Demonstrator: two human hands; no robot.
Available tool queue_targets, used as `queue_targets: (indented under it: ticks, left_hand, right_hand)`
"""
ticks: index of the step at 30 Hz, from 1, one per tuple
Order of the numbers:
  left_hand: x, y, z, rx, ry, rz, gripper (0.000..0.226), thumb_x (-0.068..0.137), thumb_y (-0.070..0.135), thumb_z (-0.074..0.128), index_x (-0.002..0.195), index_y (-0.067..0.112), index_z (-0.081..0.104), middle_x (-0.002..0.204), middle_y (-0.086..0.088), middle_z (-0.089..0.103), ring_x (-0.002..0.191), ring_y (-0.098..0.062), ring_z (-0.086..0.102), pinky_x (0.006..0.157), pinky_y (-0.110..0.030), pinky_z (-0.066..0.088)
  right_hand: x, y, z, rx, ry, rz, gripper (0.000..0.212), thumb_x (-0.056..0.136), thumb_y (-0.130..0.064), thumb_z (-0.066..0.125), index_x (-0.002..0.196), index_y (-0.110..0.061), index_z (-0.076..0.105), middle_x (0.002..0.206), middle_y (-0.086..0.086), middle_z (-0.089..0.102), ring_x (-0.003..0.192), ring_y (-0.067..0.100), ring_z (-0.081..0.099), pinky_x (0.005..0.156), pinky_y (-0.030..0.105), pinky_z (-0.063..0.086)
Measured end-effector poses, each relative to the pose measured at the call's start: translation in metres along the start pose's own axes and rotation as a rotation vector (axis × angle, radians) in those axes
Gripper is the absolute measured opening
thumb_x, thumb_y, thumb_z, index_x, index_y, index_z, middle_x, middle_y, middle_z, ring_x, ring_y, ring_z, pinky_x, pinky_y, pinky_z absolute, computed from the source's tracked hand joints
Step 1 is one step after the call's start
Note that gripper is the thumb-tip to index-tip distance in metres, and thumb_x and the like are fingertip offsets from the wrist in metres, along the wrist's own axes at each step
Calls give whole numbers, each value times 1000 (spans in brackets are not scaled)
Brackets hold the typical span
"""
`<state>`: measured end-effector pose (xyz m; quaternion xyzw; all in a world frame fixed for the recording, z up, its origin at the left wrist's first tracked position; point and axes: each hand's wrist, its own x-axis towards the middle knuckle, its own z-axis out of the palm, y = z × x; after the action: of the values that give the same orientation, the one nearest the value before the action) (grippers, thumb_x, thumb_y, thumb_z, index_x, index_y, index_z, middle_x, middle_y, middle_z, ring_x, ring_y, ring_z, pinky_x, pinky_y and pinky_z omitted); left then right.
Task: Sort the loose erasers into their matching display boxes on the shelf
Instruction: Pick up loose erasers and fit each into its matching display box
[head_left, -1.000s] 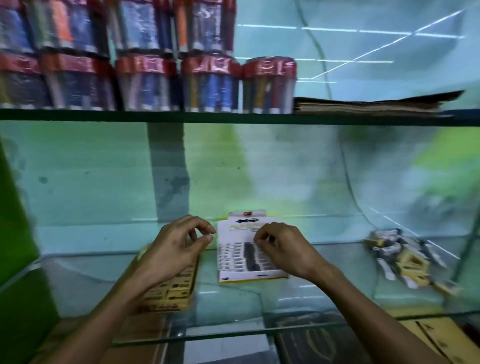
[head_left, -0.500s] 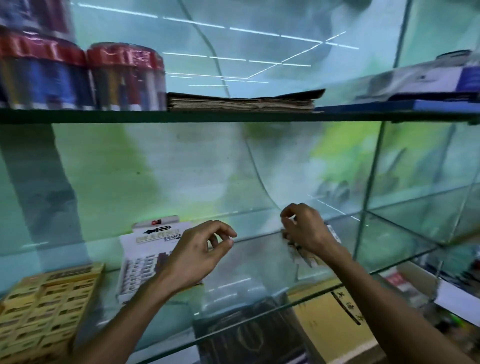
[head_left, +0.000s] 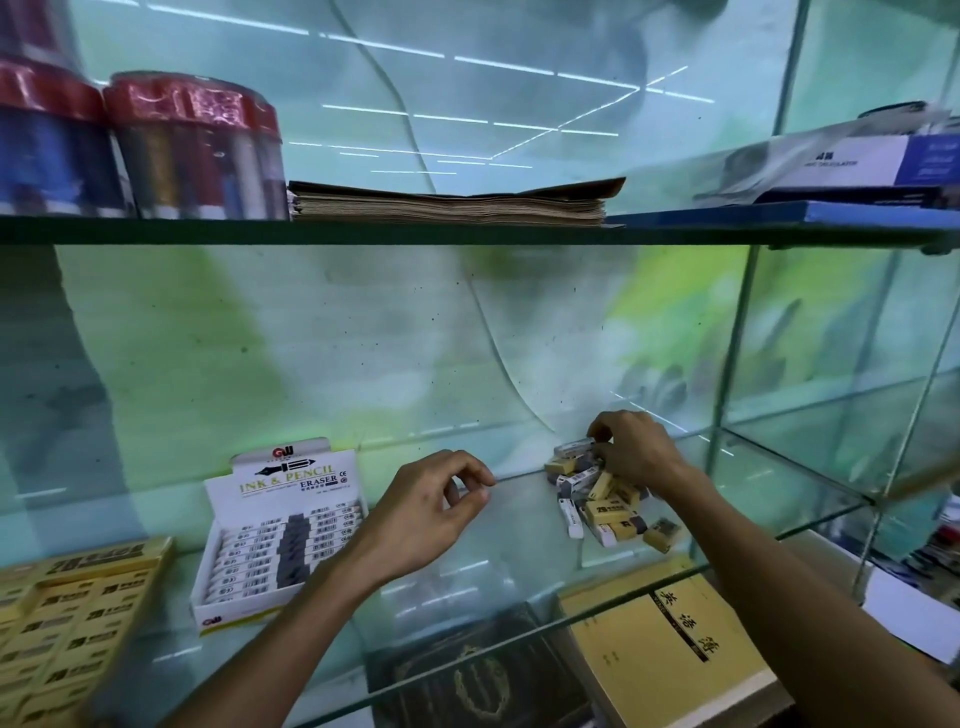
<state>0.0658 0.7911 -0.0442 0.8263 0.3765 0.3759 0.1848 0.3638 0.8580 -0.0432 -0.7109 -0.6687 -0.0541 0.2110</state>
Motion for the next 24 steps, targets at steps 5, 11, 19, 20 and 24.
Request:
queue_targets:
  ticks: [5,11,19,20,24]
  left_hand:
    - [-8,-7,-12,-2,40,-29,9,93,23,64,99,28,67,91,14,65,78,-8,59,66,-11,41]
    - [-18,-11,-28,-80,113,-149,15,93,32,64,107,30,62,94,11,68,75,-7,62,62,-13,45]
    - [-34,-14,-50,-347,147,-213,8,94,26,63,100,23,67,87,0,73,69,-13,62,61,-33,49]
    - [-37,-17,-53,-349,179,-193,7,92,23,66,99,25,68,89,0,73,73,-17,65,66,-37,52]
    - [-47,-23,-64,-330,283,-138,21,87,16,72,96,34,67,97,0,70,90,-36,61,83,-52,51]
  right_hand:
    - [-19,-25,-17,291,62,-114,10,91,-17,66,99,-23,67,97,1,74,83,16,69,73,29,56]
    - [-61,-94,-21,828,-76,-258,12,85,-18,75,92,-26,70,86,-4,76,78,13,70,74,35,56]
    - [-83,-150,-18,1035,-153,-368,17,85,-8,73,101,-12,70,90,0,73,86,11,69,80,28,57]
    - [-85,-154,-19,1061,-172,-367,21,85,-6,73,104,-11,69,92,1,73,87,11,69,81,24,56]
    - [-89,-163,-15,1201,-260,-300,26,88,-9,69,113,-14,65,99,8,74,90,18,70,77,24,55]
